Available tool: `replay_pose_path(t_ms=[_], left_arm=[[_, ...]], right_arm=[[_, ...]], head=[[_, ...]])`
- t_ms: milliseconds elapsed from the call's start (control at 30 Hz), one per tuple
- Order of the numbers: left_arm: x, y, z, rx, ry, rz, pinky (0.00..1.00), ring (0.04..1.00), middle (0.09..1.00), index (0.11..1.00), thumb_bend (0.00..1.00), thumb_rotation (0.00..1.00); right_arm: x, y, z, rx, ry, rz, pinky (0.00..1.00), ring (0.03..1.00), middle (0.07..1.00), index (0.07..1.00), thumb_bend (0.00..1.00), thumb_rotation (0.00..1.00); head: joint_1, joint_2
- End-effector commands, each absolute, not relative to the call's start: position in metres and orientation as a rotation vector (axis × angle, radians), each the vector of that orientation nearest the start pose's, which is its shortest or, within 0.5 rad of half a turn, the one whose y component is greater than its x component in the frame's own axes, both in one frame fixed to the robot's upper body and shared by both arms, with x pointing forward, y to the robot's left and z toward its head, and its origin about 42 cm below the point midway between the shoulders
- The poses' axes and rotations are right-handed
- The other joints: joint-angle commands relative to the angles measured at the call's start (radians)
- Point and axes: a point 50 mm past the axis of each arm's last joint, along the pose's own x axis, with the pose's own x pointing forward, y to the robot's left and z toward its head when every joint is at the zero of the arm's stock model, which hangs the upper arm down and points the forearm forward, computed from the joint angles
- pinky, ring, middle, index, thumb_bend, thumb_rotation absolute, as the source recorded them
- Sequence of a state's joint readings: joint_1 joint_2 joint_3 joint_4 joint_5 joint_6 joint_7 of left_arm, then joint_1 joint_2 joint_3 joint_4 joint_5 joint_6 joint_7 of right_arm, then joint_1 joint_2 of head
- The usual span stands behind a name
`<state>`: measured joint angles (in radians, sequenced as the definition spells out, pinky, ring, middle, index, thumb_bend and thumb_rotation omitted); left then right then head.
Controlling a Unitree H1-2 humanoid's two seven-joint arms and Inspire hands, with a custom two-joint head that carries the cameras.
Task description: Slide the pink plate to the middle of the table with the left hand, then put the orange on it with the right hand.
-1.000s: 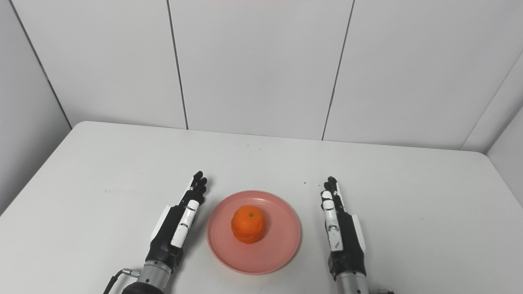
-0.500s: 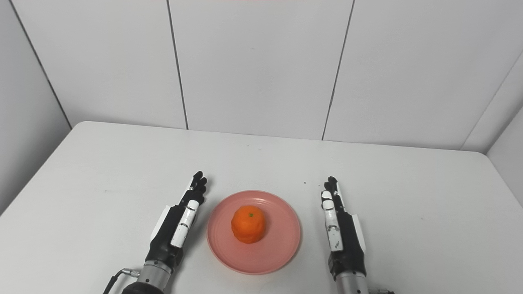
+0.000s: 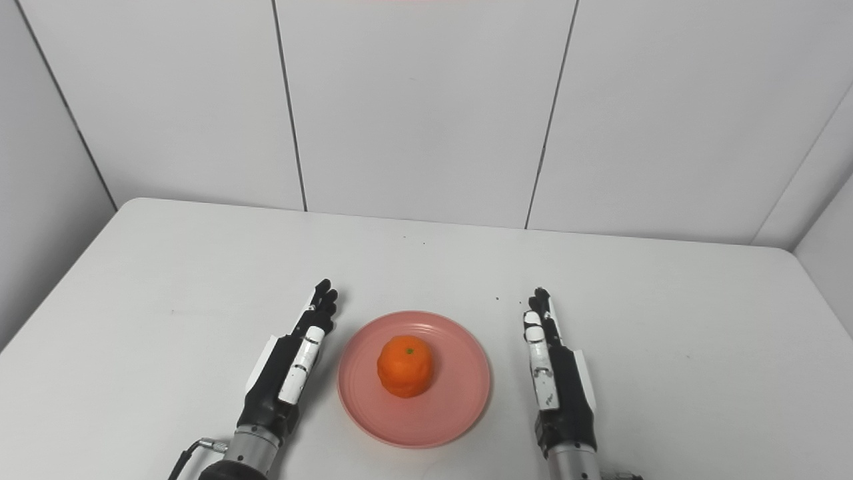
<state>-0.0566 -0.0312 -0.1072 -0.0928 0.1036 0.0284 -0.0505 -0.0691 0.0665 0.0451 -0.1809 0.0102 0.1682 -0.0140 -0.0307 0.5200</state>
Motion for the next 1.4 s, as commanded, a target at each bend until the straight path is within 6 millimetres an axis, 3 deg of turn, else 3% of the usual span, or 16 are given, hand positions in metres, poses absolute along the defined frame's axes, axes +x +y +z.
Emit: replay_pose_path(t_ms=[0, 1033, 1367], left_arm=[[0.305, 0.159, 0.155, 0.066, -0.199, -0.171, 1.00, 1.000, 1.000, 1.000, 0.45, 1.00], [0.306, 0.163, 0.157, 0.055, -0.199, -0.175, 1.00, 1.000, 1.000, 1.000, 0.44, 1.00], [0.306, 0.169, 0.158, 0.053, -0.193, -0.188, 1.00, 1.000, 1.000, 1.000, 0.43, 1.00]], right_arm=[[0.307, -0.167, 0.172, 0.086, -0.142, 0.062, 1.00, 0.986, 0.995, 0.999, 0.27, 1.00], [0.309, -0.161, 0.175, 0.092, -0.137, 0.051, 1.00, 0.982, 0.997, 1.000, 0.26, 1.00], [0.309, -0.155, 0.176, 0.089, -0.135, 0.042, 1.00, 0.979, 0.989, 0.992, 0.27, 1.00]], head=[[-0.002, 0.002], [-0.027, 0.018], [-0.083, 0.026]])
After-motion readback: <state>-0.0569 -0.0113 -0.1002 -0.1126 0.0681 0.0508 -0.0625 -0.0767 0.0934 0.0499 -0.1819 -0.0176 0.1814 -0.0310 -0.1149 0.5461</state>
